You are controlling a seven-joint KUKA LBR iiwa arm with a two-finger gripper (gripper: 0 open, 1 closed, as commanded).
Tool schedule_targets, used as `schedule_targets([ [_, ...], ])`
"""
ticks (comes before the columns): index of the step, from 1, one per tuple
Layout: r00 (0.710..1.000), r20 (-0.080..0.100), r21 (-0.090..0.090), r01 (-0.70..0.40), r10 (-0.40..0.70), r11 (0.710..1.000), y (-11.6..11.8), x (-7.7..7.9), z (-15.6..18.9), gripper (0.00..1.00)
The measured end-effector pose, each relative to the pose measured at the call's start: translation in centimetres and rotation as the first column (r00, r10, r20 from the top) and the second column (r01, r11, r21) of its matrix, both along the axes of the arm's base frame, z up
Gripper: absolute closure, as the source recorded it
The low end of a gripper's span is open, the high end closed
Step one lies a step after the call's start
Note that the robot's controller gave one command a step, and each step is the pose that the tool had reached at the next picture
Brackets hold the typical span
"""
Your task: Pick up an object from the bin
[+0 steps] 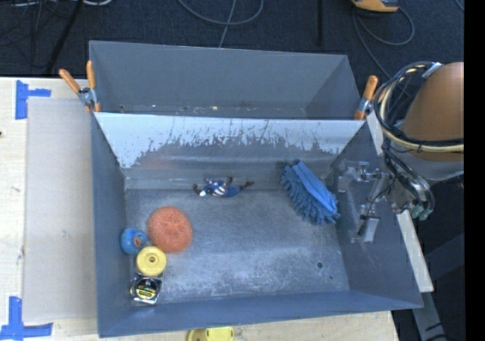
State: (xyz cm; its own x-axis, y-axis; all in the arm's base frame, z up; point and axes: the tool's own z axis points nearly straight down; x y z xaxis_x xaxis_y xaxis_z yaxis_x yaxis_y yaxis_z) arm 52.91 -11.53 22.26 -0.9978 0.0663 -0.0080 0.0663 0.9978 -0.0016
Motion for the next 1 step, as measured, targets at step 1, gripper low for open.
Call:
schedule_targets([
  [1, 0.998, -0.01, 0.003, 0.059, -0.059, 0.998, 1.91, -1.32, -3.9, 0.0],
])
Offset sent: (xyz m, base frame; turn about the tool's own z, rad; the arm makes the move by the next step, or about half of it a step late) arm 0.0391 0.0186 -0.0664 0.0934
